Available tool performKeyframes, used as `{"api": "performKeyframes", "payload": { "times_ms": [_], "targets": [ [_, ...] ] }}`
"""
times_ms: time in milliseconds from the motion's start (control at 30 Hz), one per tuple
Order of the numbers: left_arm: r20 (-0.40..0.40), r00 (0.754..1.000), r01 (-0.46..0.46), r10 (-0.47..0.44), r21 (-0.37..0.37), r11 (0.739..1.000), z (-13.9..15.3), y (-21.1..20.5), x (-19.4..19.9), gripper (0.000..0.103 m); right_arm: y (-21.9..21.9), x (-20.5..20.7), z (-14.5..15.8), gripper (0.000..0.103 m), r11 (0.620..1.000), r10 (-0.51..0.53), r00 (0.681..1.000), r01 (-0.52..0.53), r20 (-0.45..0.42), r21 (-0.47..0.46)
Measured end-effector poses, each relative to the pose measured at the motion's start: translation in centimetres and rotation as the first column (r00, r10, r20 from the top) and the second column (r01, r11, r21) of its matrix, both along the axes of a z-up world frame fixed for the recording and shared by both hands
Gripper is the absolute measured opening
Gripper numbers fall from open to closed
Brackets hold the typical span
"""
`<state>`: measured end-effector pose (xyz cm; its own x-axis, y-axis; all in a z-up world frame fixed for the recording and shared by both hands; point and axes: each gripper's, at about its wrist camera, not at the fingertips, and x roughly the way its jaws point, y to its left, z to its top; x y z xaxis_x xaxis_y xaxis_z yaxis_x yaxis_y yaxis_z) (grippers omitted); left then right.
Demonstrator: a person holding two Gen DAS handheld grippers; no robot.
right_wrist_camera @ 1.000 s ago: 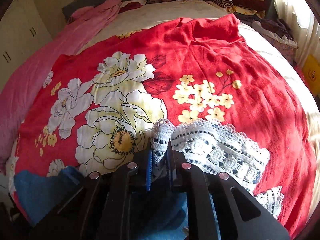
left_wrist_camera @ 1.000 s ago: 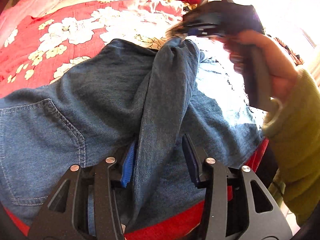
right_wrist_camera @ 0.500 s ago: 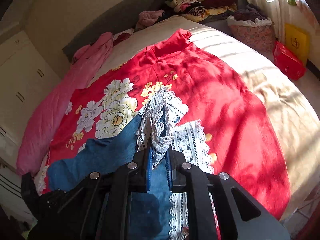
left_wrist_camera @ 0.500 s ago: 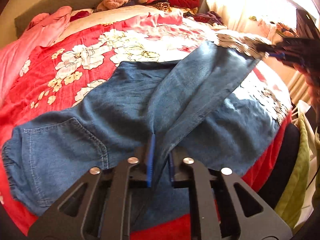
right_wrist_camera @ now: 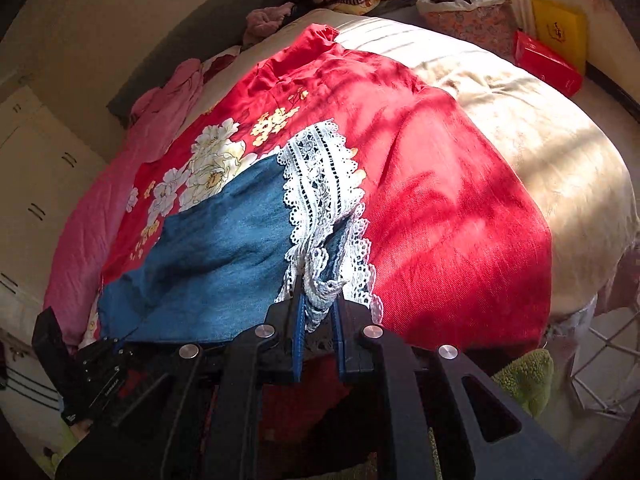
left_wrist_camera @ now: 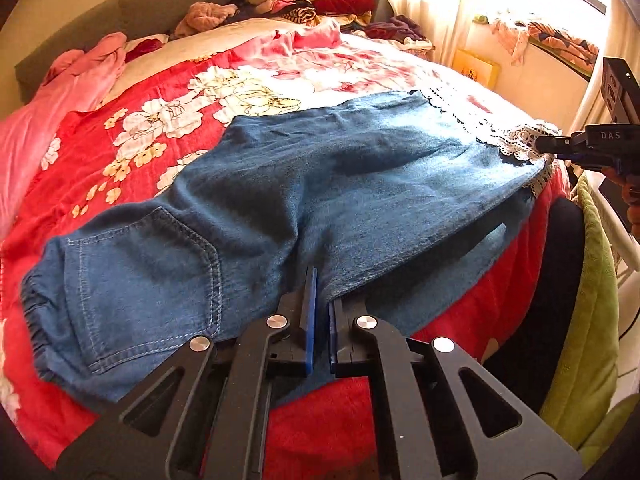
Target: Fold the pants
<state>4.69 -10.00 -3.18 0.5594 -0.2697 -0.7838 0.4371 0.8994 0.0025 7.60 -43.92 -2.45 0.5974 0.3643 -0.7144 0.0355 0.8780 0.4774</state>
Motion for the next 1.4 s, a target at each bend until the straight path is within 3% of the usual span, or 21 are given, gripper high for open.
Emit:
{"api": "performKeyframes", "payload": {
  "times_ms": [300,367,433,467,600,667,800,933,1033,1200,1300,1367,1400],
  "targets": [
    [-0.061,0.998,0.013,-0.014,-0.014,1.000,-1.2,0.7,-0.5,0.003,-0.6,-0.4,-1.0,0.012,0.999,-0.035,0.998,0.036,-0.057,0.019],
    [-0.077,0.997,0.015,-0.016,-0.014,1.000,-1.7,0.6,-0.7,0.003,-0.9,-0.9,-0.6,0.016,0.999,-0.051,0.997,0.052,-0.052,0.009],
    [-0.082,0.996,0.018,-0.019,-0.015,1.000,-1.7,0.6,-0.9,0.004,-1.2,-1.7,0.5,0.033,0.995,-0.090,0.996,0.089,-0.028,-0.032],
    [-0.086,0.996,0.020,-0.021,-0.019,1.000,-1.6,0.7,-1.0,0.005,-1.4,-1.9,1.0,0.037,0.993,-0.105,0.994,0.104,-0.013,-0.047],
    [-0.073,0.997,0.016,-0.020,-0.055,0.998,-0.4,1.7,-2.1,0.029,-0.8,-2.9,3.0,0.038,0.991,-0.092,0.994,0.097,0.051,-0.093],
    [-0.063,0.998,-0.006,0.002,-0.073,0.997,0.5,2.8,-2.5,0.035,0.6,-2.8,3.5,0.039,0.992,-0.049,0.996,0.057,0.071,-0.111],
    [-0.028,0.992,-0.126,0.123,-0.098,0.987,2.5,6.5,-2.6,0.061,4.2,-1.7,3.1,0.046,0.984,0.048,0.997,-0.036,0.066,-0.173],
    [-0.008,0.958,-0.286,0.288,-0.126,0.950,4.2,11.2,-1.9,0.081,6.5,-0.6,1.7,0.049,0.973,0.113,0.993,-0.103,0.035,-0.207],
    [-0.019,0.915,-0.403,0.404,-0.128,0.906,4.3,14.8,-1.1,0.084,7.0,-0.1,0.9,0.052,0.964,0.126,0.992,-0.118,0.017,-0.238],
    [-0.120,0.831,-0.556,0.543,-0.166,0.815,2.4,19.6,0.6,0.084,6.4,0.0,-0.2,0.053,0.961,0.113,0.993,-0.114,-0.017,-0.251],
    [-0.154,0.807,-0.589,0.570,-0.160,0.792,1.2,20.8,1.3,0.083,6.0,0.2,-0.5,0.053,0.962,0.111,0.993,-0.116,-0.032,-0.248],
    [-0.166,0.810,-0.584,0.562,-0.152,0.797,0.6,20.6,1.8,0.036,6.1,0.3,-0.7,0.053,0.963,0.110,0.993,-0.117,-0.040,-0.245],
    [-0.176,0.819,-0.571,0.546,-0.162,0.805,0.5,20.2,2.0,0.031,6.1,0.3,-0.8,0.053,0.962,0.110,0.993,-0.118,-0.046,-0.245]
  ]
}}
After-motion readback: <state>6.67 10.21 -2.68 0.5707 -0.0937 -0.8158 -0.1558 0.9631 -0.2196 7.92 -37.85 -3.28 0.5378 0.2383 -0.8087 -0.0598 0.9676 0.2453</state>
